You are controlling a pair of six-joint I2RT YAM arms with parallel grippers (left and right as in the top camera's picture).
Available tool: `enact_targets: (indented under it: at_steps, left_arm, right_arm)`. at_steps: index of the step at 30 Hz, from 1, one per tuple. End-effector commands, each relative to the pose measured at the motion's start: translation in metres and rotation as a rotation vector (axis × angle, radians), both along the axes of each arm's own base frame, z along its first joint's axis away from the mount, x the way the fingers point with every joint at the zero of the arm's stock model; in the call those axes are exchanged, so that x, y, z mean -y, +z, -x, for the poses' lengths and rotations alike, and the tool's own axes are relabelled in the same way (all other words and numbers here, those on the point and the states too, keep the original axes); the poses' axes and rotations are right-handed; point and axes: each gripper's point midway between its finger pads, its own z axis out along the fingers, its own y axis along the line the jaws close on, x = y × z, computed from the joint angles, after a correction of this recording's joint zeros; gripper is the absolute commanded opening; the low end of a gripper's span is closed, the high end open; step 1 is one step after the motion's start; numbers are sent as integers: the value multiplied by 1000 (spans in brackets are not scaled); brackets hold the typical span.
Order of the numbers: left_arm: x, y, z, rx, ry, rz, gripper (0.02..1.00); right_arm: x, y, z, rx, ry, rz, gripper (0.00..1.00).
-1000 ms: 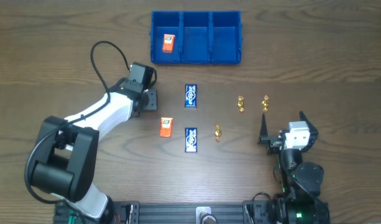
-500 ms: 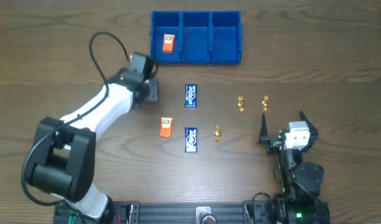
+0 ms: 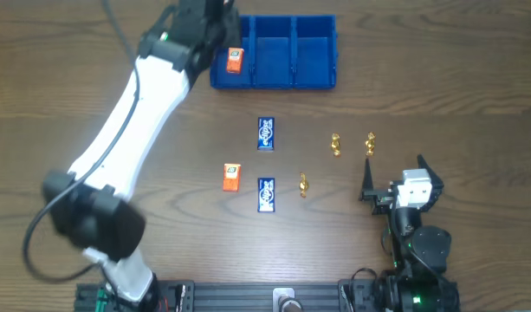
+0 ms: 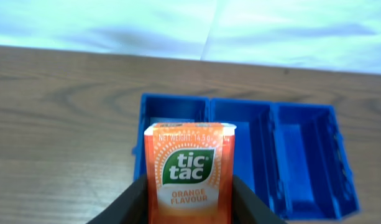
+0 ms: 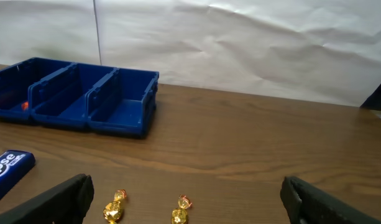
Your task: Sort Candies Into Trays
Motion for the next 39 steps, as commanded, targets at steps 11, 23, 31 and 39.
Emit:
enact_targets:
  at_steps: [11, 23, 31, 39]
  left_arm:
    - [7, -105, -40, -193, 3, -114, 334]
    - [-4, -83, -40, -149, 41, -133, 875]
    - [27, -20, 33, -54, -15, -107, 886]
    - [17, -95, 155, -199, -26, -115, 910]
  right_arm:
    - [-1, -2, 0, 0, 4, 10, 998]
    - [-1, -2, 0, 0, 4, 10, 998]
    - [-1, -2, 0, 0, 4, 10, 998]
    - [-1, -2, 0, 0, 4, 10, 998]
